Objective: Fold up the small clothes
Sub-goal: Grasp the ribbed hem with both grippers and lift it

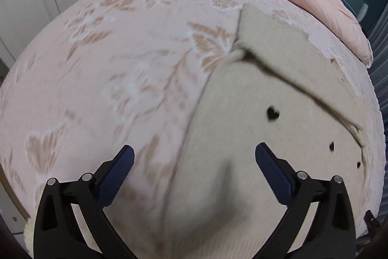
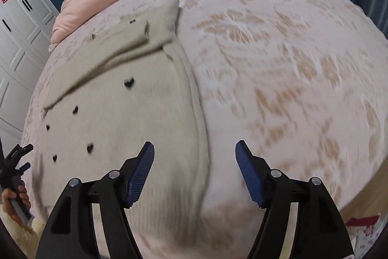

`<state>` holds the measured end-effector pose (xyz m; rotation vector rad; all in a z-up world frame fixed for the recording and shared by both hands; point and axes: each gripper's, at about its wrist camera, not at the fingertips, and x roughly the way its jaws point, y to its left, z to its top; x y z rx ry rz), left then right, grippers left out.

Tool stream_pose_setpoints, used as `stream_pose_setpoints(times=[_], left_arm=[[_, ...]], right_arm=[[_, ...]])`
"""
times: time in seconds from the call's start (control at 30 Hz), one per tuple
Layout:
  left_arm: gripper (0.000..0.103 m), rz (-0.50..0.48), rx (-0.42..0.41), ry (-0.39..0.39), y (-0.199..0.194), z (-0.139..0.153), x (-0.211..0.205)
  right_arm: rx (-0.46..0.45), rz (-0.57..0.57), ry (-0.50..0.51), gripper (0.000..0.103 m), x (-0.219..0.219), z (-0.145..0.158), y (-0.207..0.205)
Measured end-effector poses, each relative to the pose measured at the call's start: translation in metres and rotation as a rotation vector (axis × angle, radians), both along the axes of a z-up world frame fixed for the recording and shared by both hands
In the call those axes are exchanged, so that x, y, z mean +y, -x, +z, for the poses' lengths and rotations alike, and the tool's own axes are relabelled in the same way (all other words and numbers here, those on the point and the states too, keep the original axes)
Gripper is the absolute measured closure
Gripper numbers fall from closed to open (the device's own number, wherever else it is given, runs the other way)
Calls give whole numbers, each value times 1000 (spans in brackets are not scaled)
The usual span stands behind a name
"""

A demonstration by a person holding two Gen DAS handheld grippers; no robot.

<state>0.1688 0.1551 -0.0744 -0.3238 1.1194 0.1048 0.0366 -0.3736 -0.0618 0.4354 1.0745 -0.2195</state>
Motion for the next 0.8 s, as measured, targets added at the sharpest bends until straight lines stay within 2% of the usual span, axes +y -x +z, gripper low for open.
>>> stream_pose_setpoints(times=[0.1, 0.13, 0.23, 0.33, 0.47, 0.6, 0.63, 0.67, 0.7, 0.73, 0.8], left_arm=[[5, 50, 65, 98, 59, -17, 24], [5, 59, 67, 136, 74, -20, 27], [5, 26, 37, 161, 98, -16, 15], [5, -14, 72, 215, 100, -20, -8], [5, -21, 114, 197, 88, -21, -29], [5, 18, 105, 337, 75, -22, -28], [6, 36, 109, 349, 72, -22, -26], [13, 41, 109, 352, 69, -22, -26], [33, 35, 115, 332, 67, -22, -27], [45, 20, 126, 298, 63, -21, -30], [88, -7, 147, 268, 61, -19, -30]], right_arm=[[42, -6, -80, 34, 11, -19, 46], [46, -2, -110, 34, 17, -25, 55], [45, 13, -199, 34, 40, -38, 64], [24, 23, -229, 21, 60, -43, 57], [-33, 48, -246, 21, 79, -36, 38], [-57, 10, -291, 21, 79, -38, 27], [-61, -2, -304, 21, 77, -38, 25], [-66, -10, -312, 22, 75, -38, 23], [-73, -18, -314, 32, 74, -38, 22], [-77, -18, -315, 42, 72, -37, 20], [-56, -8, -310, 89, 70, -38, 17]])
